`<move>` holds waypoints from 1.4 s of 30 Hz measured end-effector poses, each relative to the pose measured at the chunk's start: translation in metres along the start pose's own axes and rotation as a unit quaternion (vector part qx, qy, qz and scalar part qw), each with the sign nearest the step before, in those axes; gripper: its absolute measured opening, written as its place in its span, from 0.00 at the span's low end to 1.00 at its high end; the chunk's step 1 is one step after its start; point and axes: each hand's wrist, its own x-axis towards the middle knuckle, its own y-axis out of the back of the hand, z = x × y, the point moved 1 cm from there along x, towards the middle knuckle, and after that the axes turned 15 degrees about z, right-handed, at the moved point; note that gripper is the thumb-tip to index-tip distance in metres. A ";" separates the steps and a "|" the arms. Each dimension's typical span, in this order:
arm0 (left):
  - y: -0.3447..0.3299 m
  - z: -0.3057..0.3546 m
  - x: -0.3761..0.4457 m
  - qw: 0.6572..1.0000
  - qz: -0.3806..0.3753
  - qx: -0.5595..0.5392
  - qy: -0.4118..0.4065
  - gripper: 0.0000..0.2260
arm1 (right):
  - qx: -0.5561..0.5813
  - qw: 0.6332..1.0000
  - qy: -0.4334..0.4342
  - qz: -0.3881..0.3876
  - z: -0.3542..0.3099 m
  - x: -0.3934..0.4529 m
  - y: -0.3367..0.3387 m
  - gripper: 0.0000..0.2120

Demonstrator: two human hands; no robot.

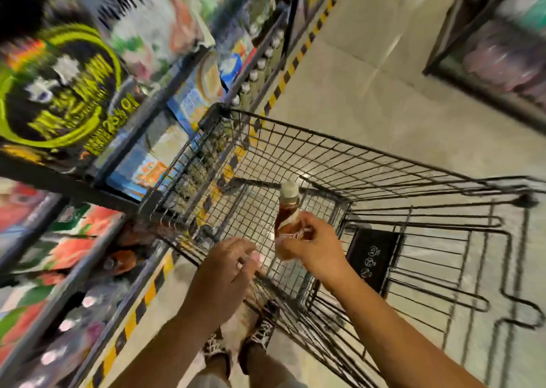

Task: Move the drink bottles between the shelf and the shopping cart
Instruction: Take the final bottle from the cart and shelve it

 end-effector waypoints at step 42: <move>0.560 -0.018 -0.332 0.726 0.631 0.266 -0.053 0.22 | 0.149 0.818 0.517 -0.206 -0.506 -0.458 -0.226 0.14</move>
